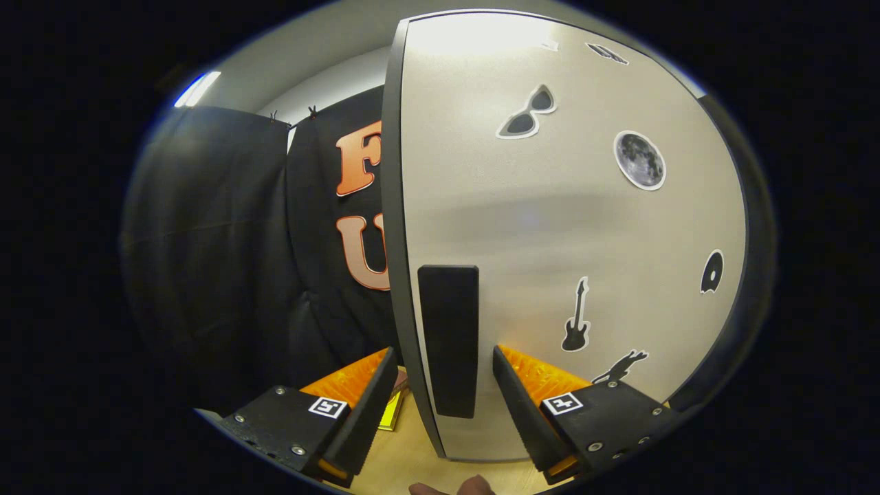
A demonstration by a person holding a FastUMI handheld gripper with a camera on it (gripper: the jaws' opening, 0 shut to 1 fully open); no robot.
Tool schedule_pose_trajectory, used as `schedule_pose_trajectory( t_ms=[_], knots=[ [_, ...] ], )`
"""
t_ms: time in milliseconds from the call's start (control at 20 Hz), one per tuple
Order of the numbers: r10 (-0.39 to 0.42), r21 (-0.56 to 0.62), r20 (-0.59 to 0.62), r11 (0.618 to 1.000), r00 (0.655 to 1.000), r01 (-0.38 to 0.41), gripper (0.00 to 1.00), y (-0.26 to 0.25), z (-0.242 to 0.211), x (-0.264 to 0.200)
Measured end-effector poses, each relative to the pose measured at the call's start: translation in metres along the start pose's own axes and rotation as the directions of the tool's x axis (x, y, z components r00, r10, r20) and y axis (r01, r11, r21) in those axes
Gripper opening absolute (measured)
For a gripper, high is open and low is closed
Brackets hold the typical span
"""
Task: Open the shoe cabinet door, grab the shoes and put them into the shoe cabinet, then close the shoe cabinet door.
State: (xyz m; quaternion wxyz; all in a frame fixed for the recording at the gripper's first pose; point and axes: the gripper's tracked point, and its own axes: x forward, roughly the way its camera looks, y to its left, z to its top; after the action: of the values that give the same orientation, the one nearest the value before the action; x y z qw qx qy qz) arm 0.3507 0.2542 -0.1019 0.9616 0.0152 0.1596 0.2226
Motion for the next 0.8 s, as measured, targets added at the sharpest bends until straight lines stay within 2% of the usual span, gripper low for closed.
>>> schedule_pose_trajectory(
  t_ms=[100, 350, 800],
  knots=[
    [0.002, -0.014, -0.009, 1.0, 1.0, -0.002, 0.88, 0.0, -0.001, 0.001],
    [-0.005, 0.047, -0.027, 0.999, 1.0, 0.007, 0.88, 0.002, -0.003, -0.015],
    [-0.092, 0.025, 0.024, 0.996, 0.995, 0.091, 0.88, -0.011, 0.019, -0.122]
  ],
)
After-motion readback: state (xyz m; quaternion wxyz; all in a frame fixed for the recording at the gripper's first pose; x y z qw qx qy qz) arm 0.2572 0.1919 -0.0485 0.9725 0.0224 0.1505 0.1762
